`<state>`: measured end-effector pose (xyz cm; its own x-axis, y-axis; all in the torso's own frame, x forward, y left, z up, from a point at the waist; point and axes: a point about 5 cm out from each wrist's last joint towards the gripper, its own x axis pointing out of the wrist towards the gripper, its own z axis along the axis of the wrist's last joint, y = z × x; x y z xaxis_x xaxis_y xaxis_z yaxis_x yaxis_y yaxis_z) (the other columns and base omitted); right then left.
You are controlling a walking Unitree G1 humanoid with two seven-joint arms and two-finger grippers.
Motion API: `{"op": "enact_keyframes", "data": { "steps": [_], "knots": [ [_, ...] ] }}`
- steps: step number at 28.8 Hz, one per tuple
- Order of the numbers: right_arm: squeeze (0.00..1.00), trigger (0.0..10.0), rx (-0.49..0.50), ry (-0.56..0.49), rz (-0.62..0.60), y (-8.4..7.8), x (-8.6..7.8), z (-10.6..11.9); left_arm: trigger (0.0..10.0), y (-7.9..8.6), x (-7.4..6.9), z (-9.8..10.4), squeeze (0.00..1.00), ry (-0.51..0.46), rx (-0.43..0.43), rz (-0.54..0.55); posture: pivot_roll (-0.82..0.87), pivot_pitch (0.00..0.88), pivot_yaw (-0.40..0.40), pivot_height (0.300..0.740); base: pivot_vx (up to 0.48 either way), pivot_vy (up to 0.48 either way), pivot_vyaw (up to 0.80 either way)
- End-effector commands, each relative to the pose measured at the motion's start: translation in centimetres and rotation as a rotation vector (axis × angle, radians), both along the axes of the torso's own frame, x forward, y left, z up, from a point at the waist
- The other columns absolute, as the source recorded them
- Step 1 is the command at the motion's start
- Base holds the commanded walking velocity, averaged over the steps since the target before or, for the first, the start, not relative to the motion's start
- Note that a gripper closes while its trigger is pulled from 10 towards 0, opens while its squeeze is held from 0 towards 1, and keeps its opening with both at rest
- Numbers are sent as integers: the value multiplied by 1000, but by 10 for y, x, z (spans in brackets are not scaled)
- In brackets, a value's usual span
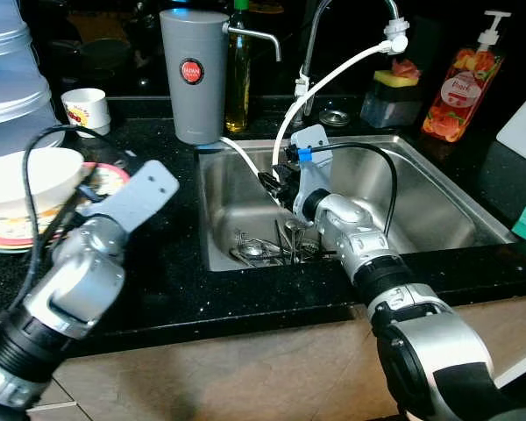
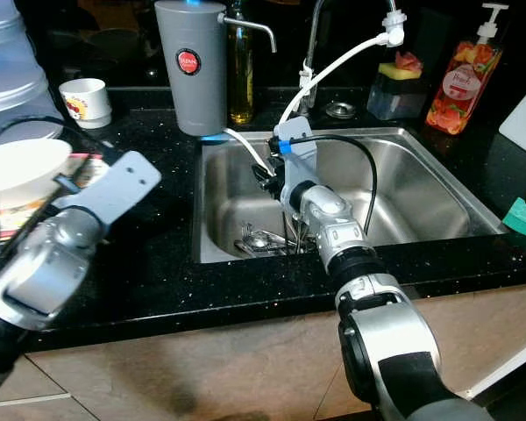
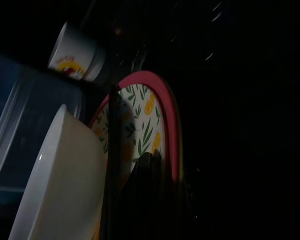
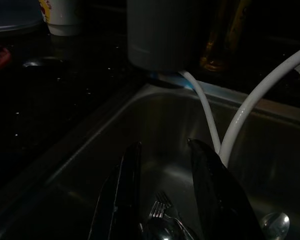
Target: Kitchen organization
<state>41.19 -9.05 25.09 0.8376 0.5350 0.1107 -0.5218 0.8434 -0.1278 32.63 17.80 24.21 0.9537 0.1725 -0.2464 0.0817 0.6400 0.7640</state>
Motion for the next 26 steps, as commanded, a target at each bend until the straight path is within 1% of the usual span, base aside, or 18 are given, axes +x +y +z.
{"op": "enact_keyframes", "data": {
  "steps": [1,2,4,5,7,9,10,12,13,15,20,21,22,25,26],
  "knots": [
    [0,10000,-3,-14,-10,-2,1,6,0,-19,-5,-33,0,200,-70,-90,-8,116,-36,740,0,0,0],
    [0,10000,-3,-14,-10,-2,1,6,0,-19,-5,-33,0,200,-70,-90,-8,116,-36,740,0,0,0],
    [0,10000,-2,-15,-11,-2,1,6,0,-28,-7,-35,0,206,-76,-124,-7,116,-35,740,0,0,0],
    [0,10000,-2,-15,-11,-2,1,6,0,-28,-7,-35,0,206,-76,-124,-7,116,-35,740,0,0,0],
    [0,10000,-1,-15,-11,-2,1,6,0,-39,-12,-37,0,220,-88,-171,-6,116,-35,740,0,0,0],
    [0,10000,-1,-15,-11,-2,1,6,0,-39,-12,-37,0,220,-88,-171,-6,116,-35,740,0,0,0],
    [0,10000,-1,-16,-12,-2,1,7,0,-42,-13,-37,0,224,-93,-186,-6,116,-35,740,0,0,0],
    [0,10000,0,-16,-13,-2,1,7,0,-55,-19,-39,0,240,-110,-233,-5,117,-32,740,0,0,0],
    [0,10000,0,-16,-13,-2,1,7,0,-55,-19,-39,0,240,-110,-233,-5,117,-32,740,0,0,0],
    [0,10000,2,-17,-15,-2,1,7,0,-65,-25,-40,0,261,-131,-272,-4,117,-31,740,0,0,0],
    [0,10000,1,-18,-16,-3,1,7,0,-67,-26,-41,0,265,-128,-272,-4,117,-31,740,0,0,0],
    [0,10000,0,-18,-15,-3,1,7,0,-62,-24,-39,0,257,-114,-251,-4,117,-31,740,0,0,0],
    [0,10000,0,-18,-15,-3,1,7,0,-62,-24,-39,0,257,-114,-251,-4,117,-31,740,0,0,0],
    [0,10000,1,-17,-14,-2,1,7,0,-54,-22,-38,0,249,-92,-220,-2,116,-33,740,0,0,0],
    [0,10000,4,-17,-13,-2,1,7,0,-47,-21,-37,0,244,-74,-186,0,116,-32,740,0,0,0]
  ]
}}
